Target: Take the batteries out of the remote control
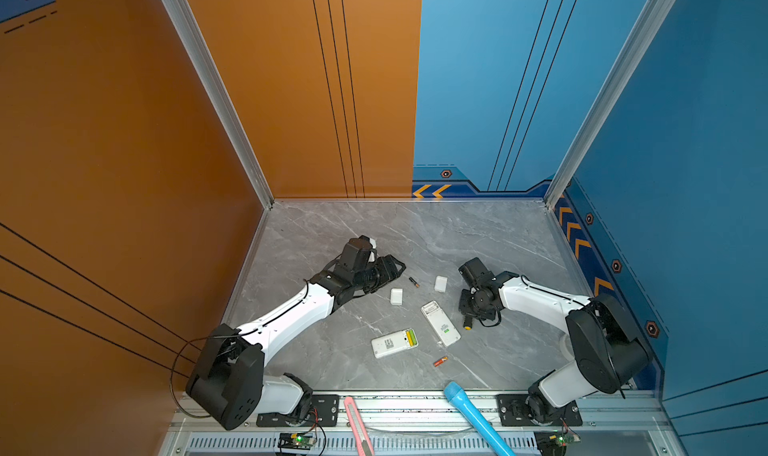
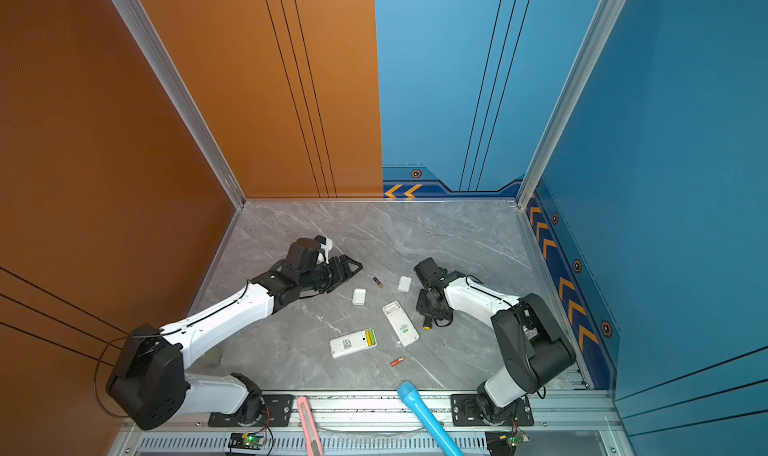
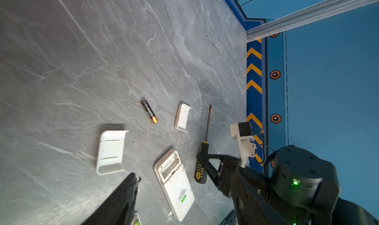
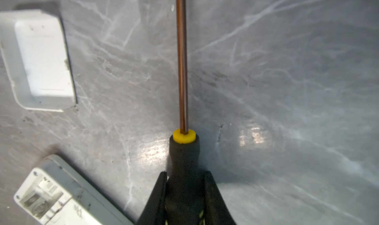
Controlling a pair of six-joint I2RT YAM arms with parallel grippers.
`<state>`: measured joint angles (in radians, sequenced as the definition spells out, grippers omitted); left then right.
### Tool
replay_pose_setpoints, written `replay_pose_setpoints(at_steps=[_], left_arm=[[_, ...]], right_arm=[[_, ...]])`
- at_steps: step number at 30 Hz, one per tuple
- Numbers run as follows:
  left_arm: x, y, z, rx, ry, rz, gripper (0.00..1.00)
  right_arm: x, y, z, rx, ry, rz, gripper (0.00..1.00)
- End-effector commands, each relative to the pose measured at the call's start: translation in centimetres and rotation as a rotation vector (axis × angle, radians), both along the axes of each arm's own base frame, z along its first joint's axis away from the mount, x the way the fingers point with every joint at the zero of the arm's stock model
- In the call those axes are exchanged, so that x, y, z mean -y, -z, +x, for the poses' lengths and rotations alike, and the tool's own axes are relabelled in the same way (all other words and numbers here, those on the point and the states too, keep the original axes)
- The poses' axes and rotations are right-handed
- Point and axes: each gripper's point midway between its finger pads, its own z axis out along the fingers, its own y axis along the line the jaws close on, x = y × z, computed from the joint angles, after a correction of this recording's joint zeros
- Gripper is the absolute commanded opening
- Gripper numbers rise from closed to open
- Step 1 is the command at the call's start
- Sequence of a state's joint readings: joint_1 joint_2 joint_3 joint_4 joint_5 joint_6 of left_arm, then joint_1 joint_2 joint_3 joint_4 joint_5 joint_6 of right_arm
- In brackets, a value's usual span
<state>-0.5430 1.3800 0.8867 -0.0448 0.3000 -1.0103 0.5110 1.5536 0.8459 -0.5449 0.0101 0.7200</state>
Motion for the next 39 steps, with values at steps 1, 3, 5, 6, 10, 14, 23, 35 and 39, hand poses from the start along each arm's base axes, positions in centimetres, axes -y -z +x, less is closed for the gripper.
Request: replay_pose_setpoints(at_steps=[1, 3, 5, 6, 10, 14, 23, 35, 39], left_arm=[[2.7, -4.2, 1.0, 0.017, 0.015, -0.163, 0.7], [3.5, -5.8, 1.4, 0.005, 0.007, -0.22, 0.69], [4.1, -7.3, 1.7, -0.004, -0.001, -0.279, 0.69], [4.4, -9.0, 2.1, 0.011, -0.006, -0.312, 0.69], [5.1, -11.8, 2.4, 0.01, -0.019, -0.39, 0.69], [5.5, -13.7, 2.3, 0.024, -0.022, -0.429, 0.69], [6.7, -10.0, 1.0, -0.143, -0.012, -0.342, 0.62], [6.8, -6.4, 0.8, -0.211, -0.033, -0.294, 0.43], [6.2, -5.2, 0.6, -0.222, -0.038, -0.259, 0.23]], right_arm=[[-0.1, -4.5, 1.6, 0.146, -0.145, -0.077, 0.0], [-0.9, -7.5, 2.3, 0.247, -0.233, -0.087, 0.0], [-2.1, -10.8, 2.6, 0.371, -0.343, -0.101, 0.0], [-2.7, -12.1, 2.7, 0.425, -0.393, -0.112, 0.0], [-5.1, -16.2, 2.1, 0.593, -0.562, -0.147, 0.0], [-5.7, -16.9, 2.0, 0.618, -0.602, -0.14, 0.0], [-7.2, -17.4, 1.7, 0.635, -0.705, -0.247, 0.0], [-9.7, -16.9, 0.2, 0.64, -0.885, -0.431, 0.0], [-9.7, -17.2, 0.3, 0.652, -0.884, -0.438, 0.0]])
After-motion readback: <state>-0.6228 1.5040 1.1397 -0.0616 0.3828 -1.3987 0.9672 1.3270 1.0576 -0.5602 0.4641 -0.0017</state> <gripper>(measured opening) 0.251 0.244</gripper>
